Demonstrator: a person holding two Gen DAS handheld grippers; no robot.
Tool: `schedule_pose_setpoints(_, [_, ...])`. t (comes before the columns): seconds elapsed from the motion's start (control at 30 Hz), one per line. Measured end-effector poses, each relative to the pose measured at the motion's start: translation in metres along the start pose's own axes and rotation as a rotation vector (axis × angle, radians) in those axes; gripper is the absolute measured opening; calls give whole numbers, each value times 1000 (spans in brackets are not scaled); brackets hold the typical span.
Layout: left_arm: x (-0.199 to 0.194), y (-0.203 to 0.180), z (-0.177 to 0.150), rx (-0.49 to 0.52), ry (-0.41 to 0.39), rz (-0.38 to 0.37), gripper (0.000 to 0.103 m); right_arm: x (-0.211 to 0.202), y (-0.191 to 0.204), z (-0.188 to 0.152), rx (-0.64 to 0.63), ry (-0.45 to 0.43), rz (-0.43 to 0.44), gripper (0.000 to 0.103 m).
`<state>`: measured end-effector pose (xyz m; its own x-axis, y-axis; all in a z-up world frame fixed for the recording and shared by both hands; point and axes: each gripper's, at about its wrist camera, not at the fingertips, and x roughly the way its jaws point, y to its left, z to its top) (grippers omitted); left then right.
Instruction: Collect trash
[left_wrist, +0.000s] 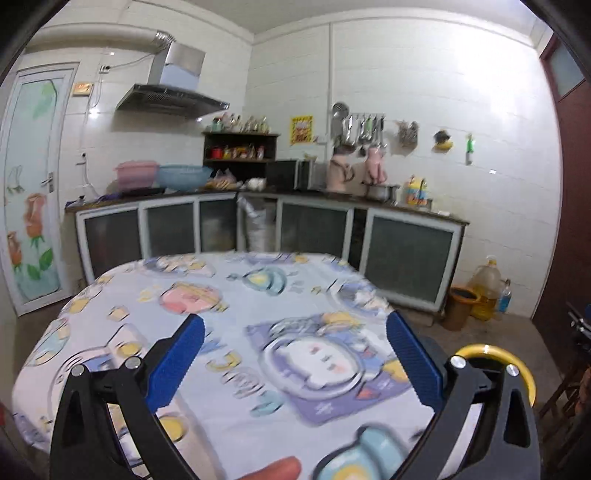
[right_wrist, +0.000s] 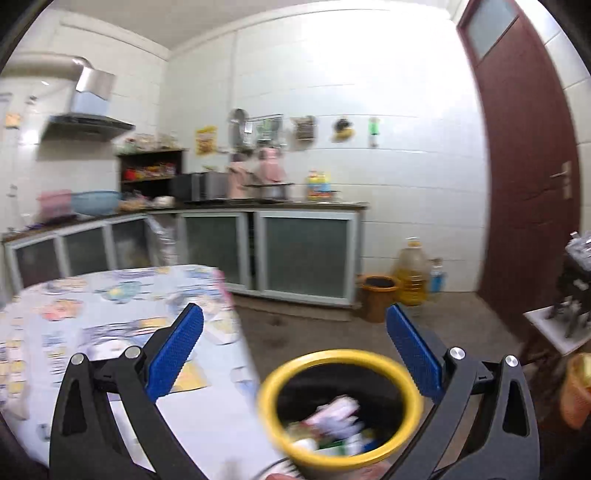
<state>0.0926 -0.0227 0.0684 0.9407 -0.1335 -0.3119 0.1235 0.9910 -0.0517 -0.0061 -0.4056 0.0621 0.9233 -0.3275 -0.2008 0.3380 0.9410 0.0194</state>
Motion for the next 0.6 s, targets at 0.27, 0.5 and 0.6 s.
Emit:
schedule_pose_setpoints(0.27, [-32, 33, -47, 18, 19, 152, 95, -37, 55, -33, -79, -76, 47, 95])
schedule_pose_setpoints(0.5, [-37, 50, -73, -68, 38, 201, 95, -47, 74, -62, -125, -73, 25, 95])
schedule_pose_setpoints(0.6, [-30, 51, -84, -62, 64, 215, 95, -41, 76, -71, -119, -28, 57, 95])
